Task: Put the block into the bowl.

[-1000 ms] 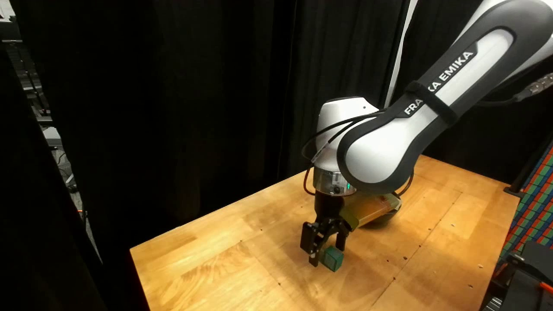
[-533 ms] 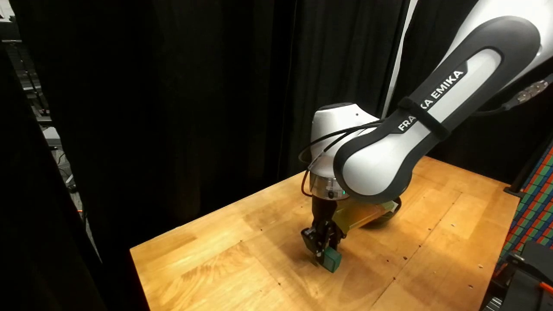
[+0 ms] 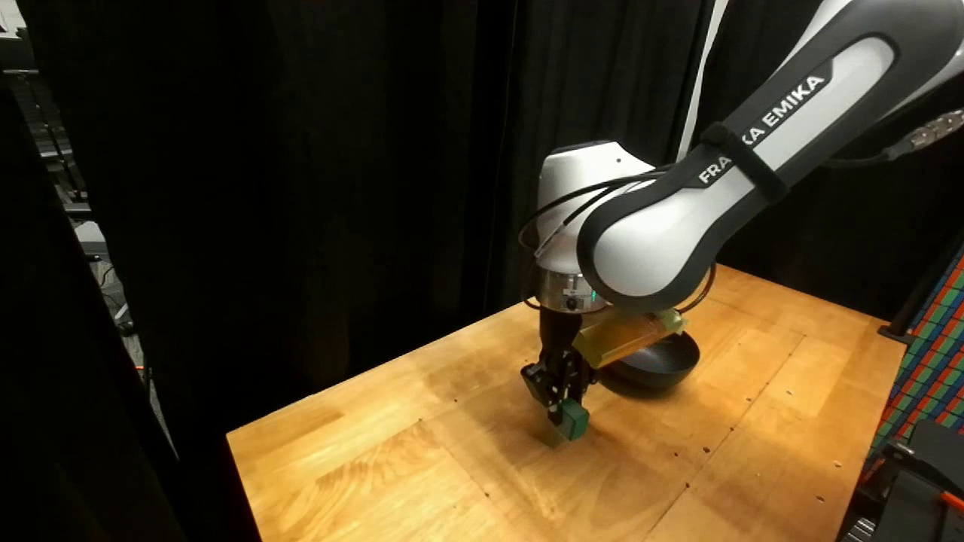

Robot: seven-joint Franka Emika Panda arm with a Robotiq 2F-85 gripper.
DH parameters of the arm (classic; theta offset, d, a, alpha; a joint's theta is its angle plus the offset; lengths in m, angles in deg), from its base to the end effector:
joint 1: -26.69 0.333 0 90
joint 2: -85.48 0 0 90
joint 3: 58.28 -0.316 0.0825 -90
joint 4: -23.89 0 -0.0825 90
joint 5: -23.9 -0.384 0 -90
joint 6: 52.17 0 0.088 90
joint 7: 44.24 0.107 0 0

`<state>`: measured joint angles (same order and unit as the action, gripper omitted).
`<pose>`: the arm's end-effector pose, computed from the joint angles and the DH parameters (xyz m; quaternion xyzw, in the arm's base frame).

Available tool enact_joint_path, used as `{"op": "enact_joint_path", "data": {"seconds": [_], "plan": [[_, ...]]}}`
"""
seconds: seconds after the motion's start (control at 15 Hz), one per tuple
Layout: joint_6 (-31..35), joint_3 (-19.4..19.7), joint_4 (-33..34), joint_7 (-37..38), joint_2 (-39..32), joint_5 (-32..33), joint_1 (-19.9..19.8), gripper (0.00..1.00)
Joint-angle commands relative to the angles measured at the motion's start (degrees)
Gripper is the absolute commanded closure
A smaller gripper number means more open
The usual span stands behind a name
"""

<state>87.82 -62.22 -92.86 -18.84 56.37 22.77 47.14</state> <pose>0.5340 0.2421 0.1827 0.9982 -0.0201 -0.0556 0.0006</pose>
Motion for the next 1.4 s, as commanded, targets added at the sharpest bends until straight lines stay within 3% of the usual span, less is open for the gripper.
{"op": "enact_joint_path", "data": {"seconds": [0.0, 0.27, 0.4, 0.73, 1.13, 1.2, 1.33], "plan": [[-6.6, 2.39, 2.16, 2.56, 4.42, 4.97, 0.8, 0.92], [-9.43, 6.14, 5.31, 8.24, 6.92, 14.88, 0.36, 0.92], [-10.39, 6.75, 7.35, 8.99, 6.52, 16.86, -1.15, 0.92], [-12.09, 7.35, 9.57, 7.85, 4.21, 15.97, -5.23, 0.92], [-19.02, 6.83, 10.39, 6.06, 2.09, 13.01, -8.85, 0.9], [-18.95, 6.63, 10.02, 5.92, 2.21, 12.21, -9.3, 0.42], [-18.77, 6.43, 9.16, 5.63, 3.56, 11.02, -9.7, 0.34]]}}
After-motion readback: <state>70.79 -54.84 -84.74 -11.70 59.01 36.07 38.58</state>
